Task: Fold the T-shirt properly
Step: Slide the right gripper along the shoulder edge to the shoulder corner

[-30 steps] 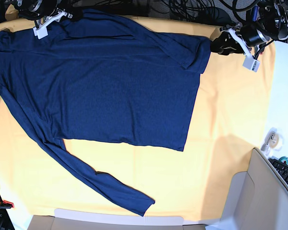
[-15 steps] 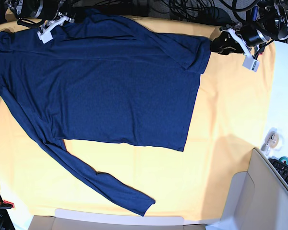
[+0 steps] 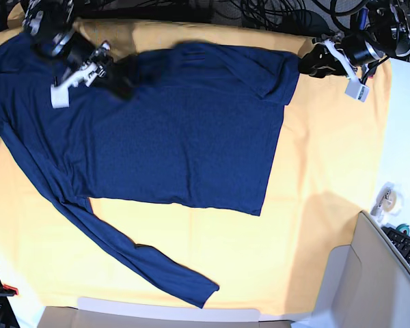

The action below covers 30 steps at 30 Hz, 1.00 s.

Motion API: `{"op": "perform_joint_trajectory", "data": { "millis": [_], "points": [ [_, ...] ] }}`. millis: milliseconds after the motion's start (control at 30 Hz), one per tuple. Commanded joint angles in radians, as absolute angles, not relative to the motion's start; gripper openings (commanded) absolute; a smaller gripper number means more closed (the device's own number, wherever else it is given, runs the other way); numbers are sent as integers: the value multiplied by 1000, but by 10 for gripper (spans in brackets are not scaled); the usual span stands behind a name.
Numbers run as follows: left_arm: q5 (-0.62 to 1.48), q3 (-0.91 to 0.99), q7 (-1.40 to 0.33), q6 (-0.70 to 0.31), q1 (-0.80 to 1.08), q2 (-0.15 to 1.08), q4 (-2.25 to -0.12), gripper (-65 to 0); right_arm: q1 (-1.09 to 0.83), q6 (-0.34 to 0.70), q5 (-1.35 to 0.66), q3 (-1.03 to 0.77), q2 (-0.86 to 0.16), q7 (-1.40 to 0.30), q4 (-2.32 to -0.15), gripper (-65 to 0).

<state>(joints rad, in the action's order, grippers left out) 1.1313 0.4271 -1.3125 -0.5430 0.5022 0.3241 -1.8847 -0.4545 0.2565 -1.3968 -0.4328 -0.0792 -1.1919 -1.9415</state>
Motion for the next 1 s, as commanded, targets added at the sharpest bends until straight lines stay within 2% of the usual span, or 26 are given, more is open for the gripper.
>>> {"op": "perform_joint_trajectory", "data": {
  "millis": [0,600,833,867,967],
  "points": [
    [1148,432,-1314,-545,499,335,-1897,-466,-516,239,-1371,-447,-76,-1199,-1943,-650],
    [1148,432,-1314,-545,501,335,-1897,-466,-470,239,-1360,-450,-76,-1193,-1954,-650],
    [1148,432,-1314,-545,501,335,-1897,-466,-420,237,-1210,-450,-71,-1193,-1954,-650],
    [1148,432,-1316,-545,501,335,-1897,-466,-415,237,-1199,-450,-71,-1193,-1954,-642],
    [1148,432,-1316,-545,501,335,-1897,-466,-400,234,-1194,-450,-76,-1193,-1954,-548]
  ]
}}
